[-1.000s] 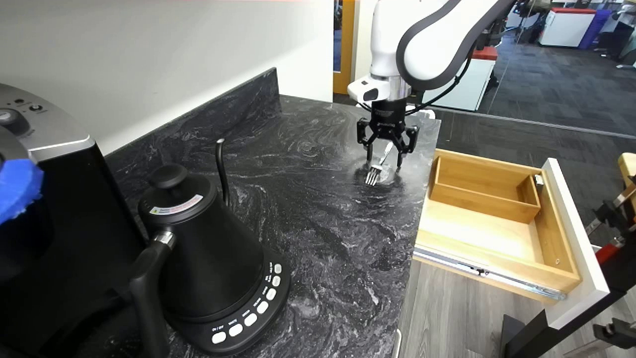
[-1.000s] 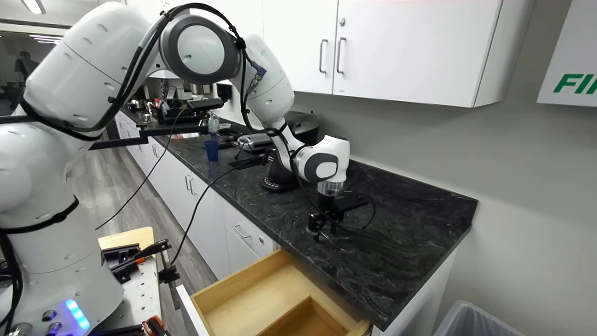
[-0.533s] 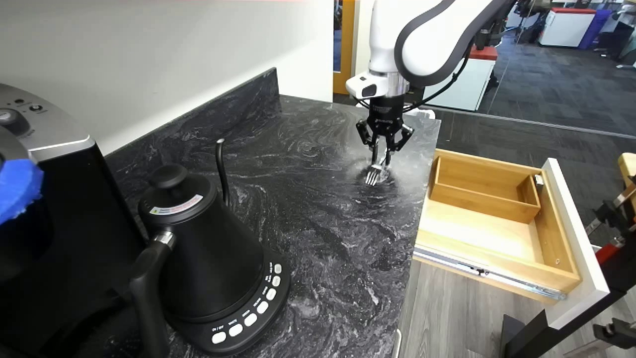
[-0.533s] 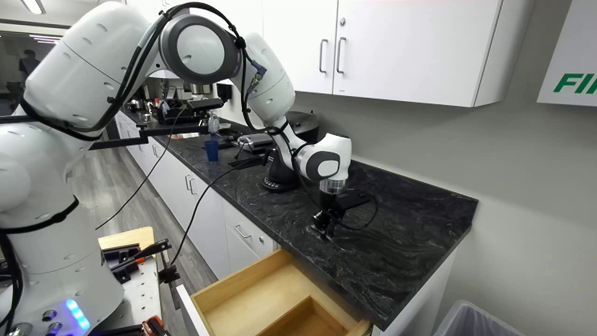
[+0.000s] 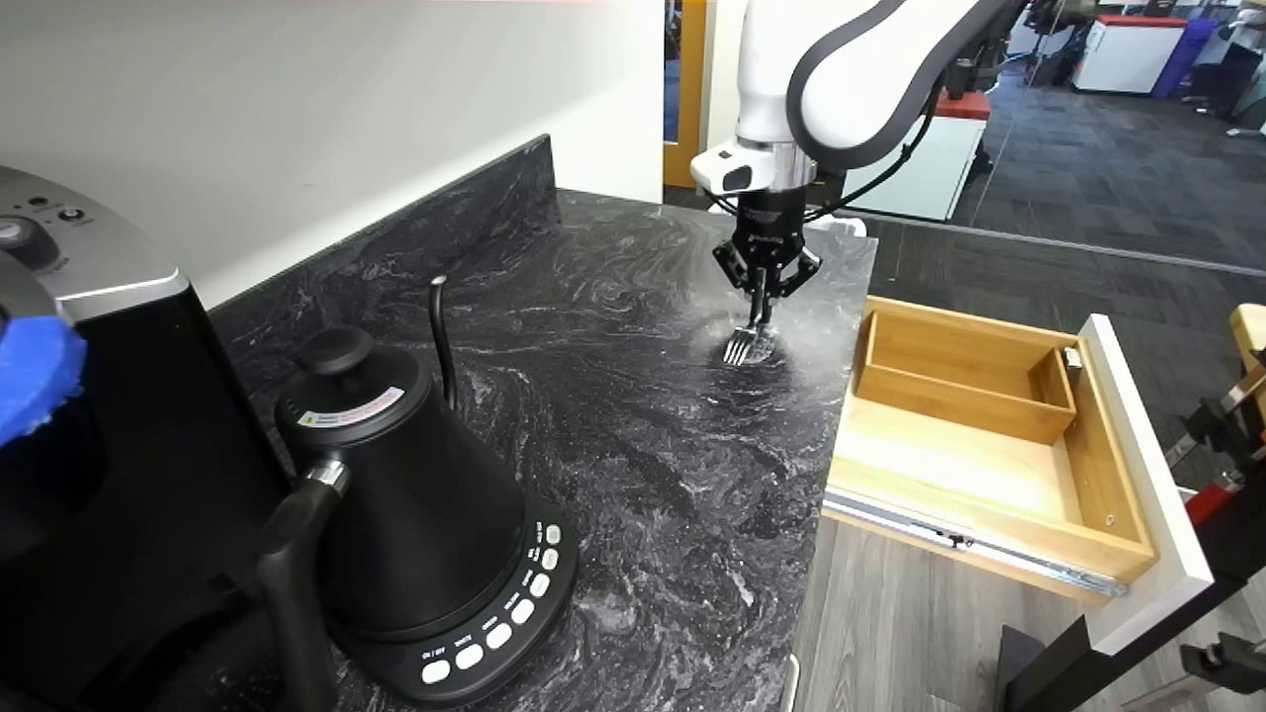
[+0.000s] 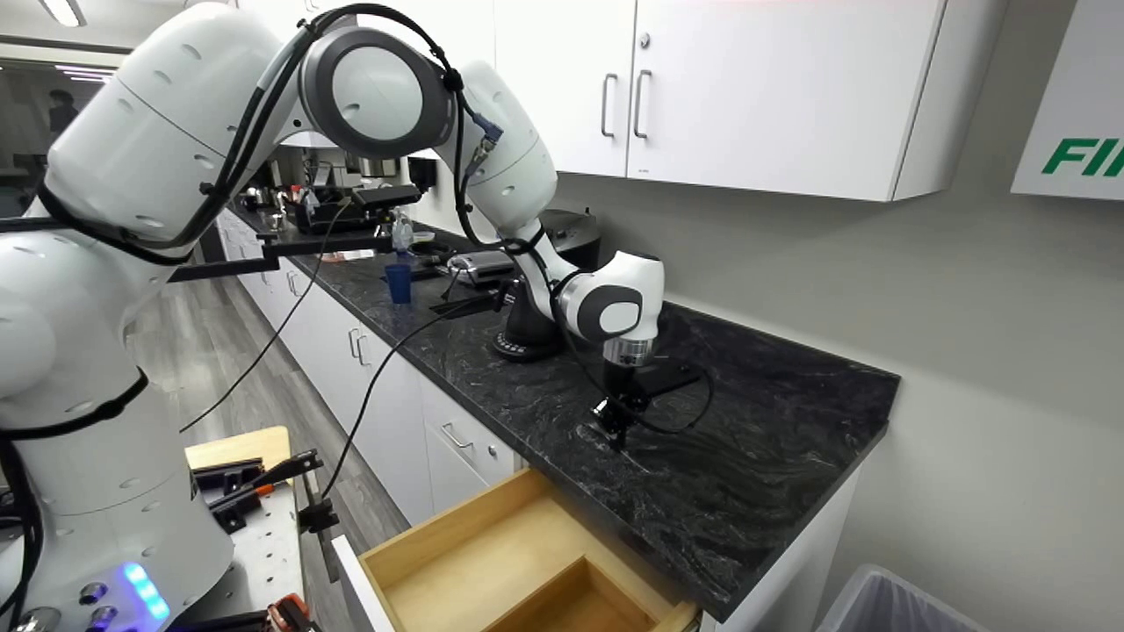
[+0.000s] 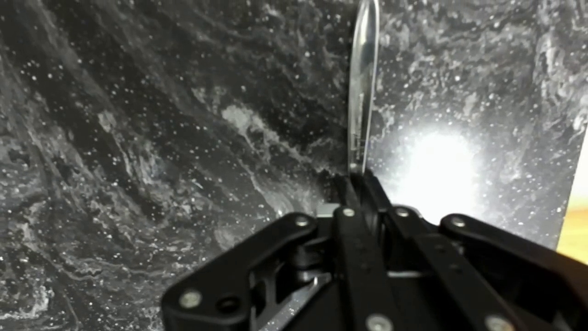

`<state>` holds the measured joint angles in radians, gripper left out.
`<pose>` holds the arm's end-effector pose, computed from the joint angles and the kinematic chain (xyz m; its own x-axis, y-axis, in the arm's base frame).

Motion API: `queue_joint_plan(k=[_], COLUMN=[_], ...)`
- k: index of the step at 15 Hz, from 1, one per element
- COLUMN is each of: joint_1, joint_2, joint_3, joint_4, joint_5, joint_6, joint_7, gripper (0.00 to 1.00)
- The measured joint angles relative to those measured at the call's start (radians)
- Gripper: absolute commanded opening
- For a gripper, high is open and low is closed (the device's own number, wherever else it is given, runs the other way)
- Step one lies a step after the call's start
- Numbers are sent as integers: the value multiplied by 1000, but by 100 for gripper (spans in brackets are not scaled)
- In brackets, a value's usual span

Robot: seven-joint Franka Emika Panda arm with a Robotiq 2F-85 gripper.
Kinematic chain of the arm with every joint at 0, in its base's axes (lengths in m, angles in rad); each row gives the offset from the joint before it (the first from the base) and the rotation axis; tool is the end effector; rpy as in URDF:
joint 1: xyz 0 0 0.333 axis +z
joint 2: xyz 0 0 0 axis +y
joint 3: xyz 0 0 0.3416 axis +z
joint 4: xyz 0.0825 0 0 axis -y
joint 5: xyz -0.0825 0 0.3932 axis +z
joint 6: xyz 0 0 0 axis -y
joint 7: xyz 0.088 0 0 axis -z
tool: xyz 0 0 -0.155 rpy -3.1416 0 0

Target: Put the fork inside the box in the drawer

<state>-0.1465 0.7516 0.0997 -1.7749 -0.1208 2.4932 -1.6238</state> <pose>0.6705 -0.0361 0.0970 -0.0778 0.9970 -0.0007 0.9966 0.0777 -0.0276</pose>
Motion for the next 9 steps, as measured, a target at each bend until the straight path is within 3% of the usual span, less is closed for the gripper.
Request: queue_joint_plan(k=[9], joint_1=[1], joint_2=[-22], joint_3=[-1], joint_4=[0], joint_5=[7], joint_6=[-10], joint_7=[23], gripper=[3])
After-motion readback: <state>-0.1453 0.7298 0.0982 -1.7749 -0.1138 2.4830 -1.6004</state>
